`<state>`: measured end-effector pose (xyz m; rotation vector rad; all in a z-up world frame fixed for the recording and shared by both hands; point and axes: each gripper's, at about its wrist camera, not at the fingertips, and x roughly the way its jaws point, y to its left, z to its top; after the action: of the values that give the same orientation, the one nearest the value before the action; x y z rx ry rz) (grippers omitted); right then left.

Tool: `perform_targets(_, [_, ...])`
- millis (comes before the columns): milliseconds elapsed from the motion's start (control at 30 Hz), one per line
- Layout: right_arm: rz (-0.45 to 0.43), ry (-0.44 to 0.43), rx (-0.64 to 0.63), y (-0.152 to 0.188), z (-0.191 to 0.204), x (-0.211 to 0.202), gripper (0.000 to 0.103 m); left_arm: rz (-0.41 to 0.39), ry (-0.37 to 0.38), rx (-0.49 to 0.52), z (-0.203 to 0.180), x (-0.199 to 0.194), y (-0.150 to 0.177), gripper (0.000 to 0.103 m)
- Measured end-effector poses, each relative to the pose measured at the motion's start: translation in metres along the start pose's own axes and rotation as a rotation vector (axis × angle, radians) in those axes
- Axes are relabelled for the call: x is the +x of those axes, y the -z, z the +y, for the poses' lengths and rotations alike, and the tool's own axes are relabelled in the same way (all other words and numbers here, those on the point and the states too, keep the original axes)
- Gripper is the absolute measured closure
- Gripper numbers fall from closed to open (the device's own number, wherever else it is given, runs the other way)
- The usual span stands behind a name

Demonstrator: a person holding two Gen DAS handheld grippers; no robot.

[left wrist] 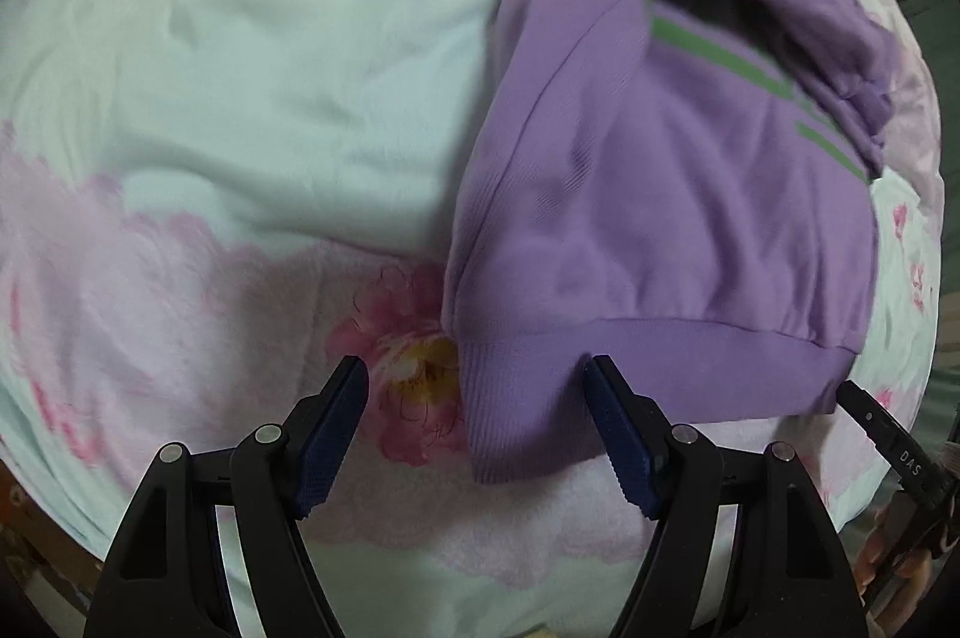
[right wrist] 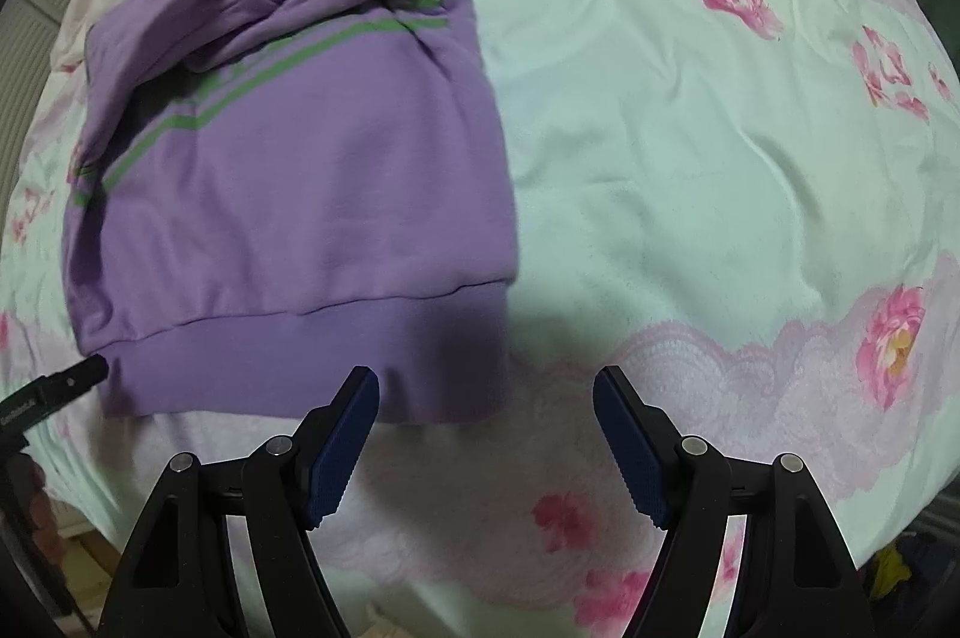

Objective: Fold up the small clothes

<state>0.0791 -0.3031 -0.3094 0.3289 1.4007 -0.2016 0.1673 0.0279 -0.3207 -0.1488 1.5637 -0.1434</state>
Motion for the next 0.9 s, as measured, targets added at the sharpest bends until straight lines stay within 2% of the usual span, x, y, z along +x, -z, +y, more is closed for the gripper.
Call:
perform_targets(67, [0.004, 0.004, -0.001, -0.001, -0.002, 0.007, 0.028, 0.01, 0.012, -0.001, -0.001, 0.008, 0.0, 0.031])
perform_targets(133, [0.023, 0.005, 0.003, -0.002, -0.004, 0.015, 0.028, 0.022, 0.023, -0.001, -0.001, 0.013, 0.002, 0.051])
perform_targets(167, [0.034, -0.007, 0.009, -0.003, -0.006, 0.021, 0.029, 0.031, 0.037, -0.004, 0.0, 0.015, 0.002, 0.057])
perform_targets(200, [0.045, -0.01, 0.013, -0.003, -0.008, 0.025, 0.029, 0.037, 0.053, -0.01, 0.0, 0.016, 0.003, 0.067])
perform_targets(233, [0.061, -0.016, 0.022, -0.003, -0.01, 0.031, 0.033, 0.037, 0.064, -0.014, 0.0, 0.014, 0.005, 0.073])
perform_targets(267, [0.07, -0.026, 0.028, -0.003, -0.011, 0.033, 0.04, 0.031, 0.06, -0.013, 0.0, 0.013, 0.007, 0.076])
perform_targets(300, [0.086, -0.047, 0.036, -0.002, -0.013, 0.037, 0.059, 0.026, 0.06, -0.009, 0.0, 0.01, 0.009, 0.084])
perform_targets(333, [0.098, -0.074, 0.042, -0.002, -0.014, 0.038, 0.077, 0.022, 0.066, -0.003, -0.001, 0.006, 0.011, 0.087])
perform_targets(367, [0.101, -0.102, 0.048, -0.003, -0.015, 0.038, 0.084, 0.017, 0.068, -0.001, 0.0, 0.002, 0.014, 0.088])
perform_targets(433, [0.095, -0.109, 0.039, -0.001, -0.016, 0.032, 0.09, 0.006, 0.068, 0.003, 0.0, -0.01, 0.019, 0.092])
perform_targets(533, [0.067, -0.139, 0.048, 0.001, -0.019, 0.012, 0.091, -0.018, 0.091, 0.008, -0.006, -0.033, 0.026, 0.094])
perform_targets(700, [-0.027, -0.195, 0.056, 0.004, -0.02, -0.047, 0.092, -0.103, 0.181, 0.01, -0.014, -0.093, 0.035, 0.095])
perform_targets(833, [-0.135, -0.257, 0.067, -0.011, -0.015, -0.103, 0.092, -0.186, 0.222, -0.013, -0.022, -0.135, 0.009, 0.095])
perform_targets(900, [-0.173, -0.275, 0.077, -0.019, -0.018, -0.117, 0.092, -0.23, 0.243, -0.023, -0.02, -0.153, -0.003, 0.095])
